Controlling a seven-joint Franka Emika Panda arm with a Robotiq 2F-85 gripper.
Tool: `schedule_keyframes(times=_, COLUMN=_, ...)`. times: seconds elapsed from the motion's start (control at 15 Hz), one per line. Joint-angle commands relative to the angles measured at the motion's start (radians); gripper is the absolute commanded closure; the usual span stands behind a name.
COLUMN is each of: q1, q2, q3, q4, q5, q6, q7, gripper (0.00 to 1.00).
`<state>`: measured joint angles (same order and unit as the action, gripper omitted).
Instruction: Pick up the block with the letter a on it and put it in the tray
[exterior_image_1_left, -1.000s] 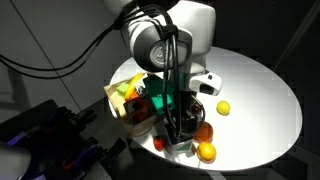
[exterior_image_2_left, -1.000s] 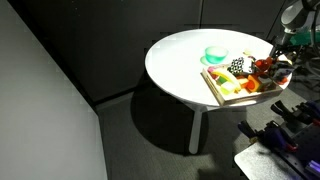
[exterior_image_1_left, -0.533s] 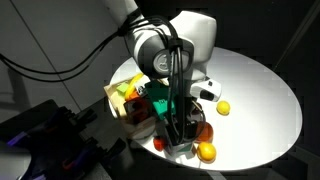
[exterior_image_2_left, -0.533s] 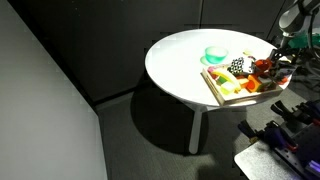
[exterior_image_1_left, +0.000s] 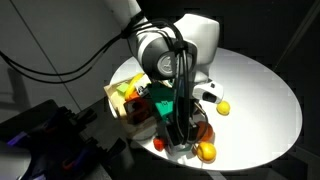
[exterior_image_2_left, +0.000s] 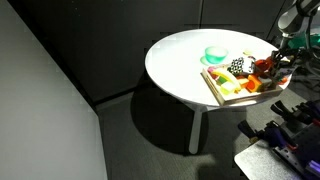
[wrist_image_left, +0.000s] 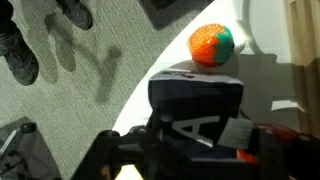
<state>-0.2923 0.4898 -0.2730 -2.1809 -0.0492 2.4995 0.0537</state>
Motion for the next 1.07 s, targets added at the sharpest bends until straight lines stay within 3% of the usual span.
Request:
schedule_keyframes(times=0.0, q1=0.007, q2=-0.005, q3=-0.006, q4=0.030, q5=-0.013, q6=-0.066, q7=-0.013, gripper=0.58)
schedule_keyframes(times=0.13, q1=0.017, q2=-0.026, q3=-0.009, q4=0.037, q5=-0.025, q6=-0.126, q7=-0.010, gripper=0.64)
schedule_keyframes(times=0.47, q1=0.052, q2=-0.084, q3=-0.018, q4=0.041, q5=-0.079, q6=-0.269, q7=0.015, gripper=0.95)
schedule_keyframes(times=1.0, q1=0.074, q2=-0.193, q3=-0.006, q4=0.022, q5=-0.105, q6=-0.335, q7=0.021, gripper=0.95)
